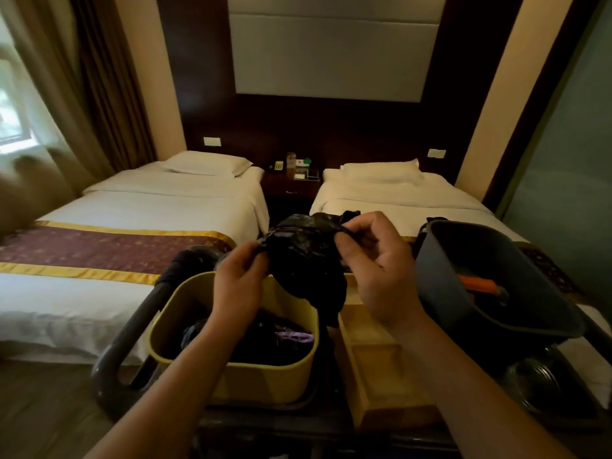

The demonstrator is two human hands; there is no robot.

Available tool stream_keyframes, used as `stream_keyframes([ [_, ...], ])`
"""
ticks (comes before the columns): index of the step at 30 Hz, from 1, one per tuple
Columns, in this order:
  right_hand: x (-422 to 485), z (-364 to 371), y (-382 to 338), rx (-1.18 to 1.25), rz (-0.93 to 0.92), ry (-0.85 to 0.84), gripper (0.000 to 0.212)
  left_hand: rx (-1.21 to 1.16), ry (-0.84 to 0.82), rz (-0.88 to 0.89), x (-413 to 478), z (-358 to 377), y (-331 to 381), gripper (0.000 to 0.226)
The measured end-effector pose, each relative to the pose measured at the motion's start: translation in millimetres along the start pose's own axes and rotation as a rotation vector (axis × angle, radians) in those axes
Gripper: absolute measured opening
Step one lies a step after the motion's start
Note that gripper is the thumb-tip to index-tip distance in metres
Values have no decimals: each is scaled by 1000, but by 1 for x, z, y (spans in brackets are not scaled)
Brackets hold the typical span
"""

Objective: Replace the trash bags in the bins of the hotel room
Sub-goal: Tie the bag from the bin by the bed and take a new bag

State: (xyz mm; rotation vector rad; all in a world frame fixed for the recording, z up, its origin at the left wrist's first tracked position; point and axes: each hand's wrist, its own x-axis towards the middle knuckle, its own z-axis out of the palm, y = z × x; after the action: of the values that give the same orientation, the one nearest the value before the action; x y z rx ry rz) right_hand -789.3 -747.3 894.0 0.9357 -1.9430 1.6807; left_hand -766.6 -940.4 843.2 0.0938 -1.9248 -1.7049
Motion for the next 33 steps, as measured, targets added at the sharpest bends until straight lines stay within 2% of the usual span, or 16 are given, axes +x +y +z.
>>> stream_keyframes([
  [5,1,30,17,-234,-34,-129,38,-325,126,-166,-8,-47,19,20],
  [8,-4,54,21,-304,42,-184,31,-499,176,-216,-27,-69,36,16],
  [10,-9,69,13,-203,109,-246,20,-596,235,-194,-42,-87,46,14],
  [11,-11,76,7,-137,120,-301,22,-604,271,-170,-51,-97,51,14],
  [14,-16,101,-17,-123,23,-512,38,-387,452,-68,-78,-136,62,21],
  [16,-17,126,-32,-161,-107,-564,24,-129,592,26,-92,-166,67,24],
  [18,-17,153,-49,-135,-138,-595,6,57,670,83,-101,-201,67,20],
  [20,-15,183,-62,-106,-121,-638,14,219,668,66,-111,-242,59,16],
  [24,-13,256,-73,-83,9,-679,15,503,560,-70,-143,-331,39,22],
  [31,-39,383,-85,-13,130,-761,21,639,544,-197,-186,-455,21,38],
  [33,-50,416,-97,-8,146,-755,27,778,549,-226,-191,-483,10,33],
])
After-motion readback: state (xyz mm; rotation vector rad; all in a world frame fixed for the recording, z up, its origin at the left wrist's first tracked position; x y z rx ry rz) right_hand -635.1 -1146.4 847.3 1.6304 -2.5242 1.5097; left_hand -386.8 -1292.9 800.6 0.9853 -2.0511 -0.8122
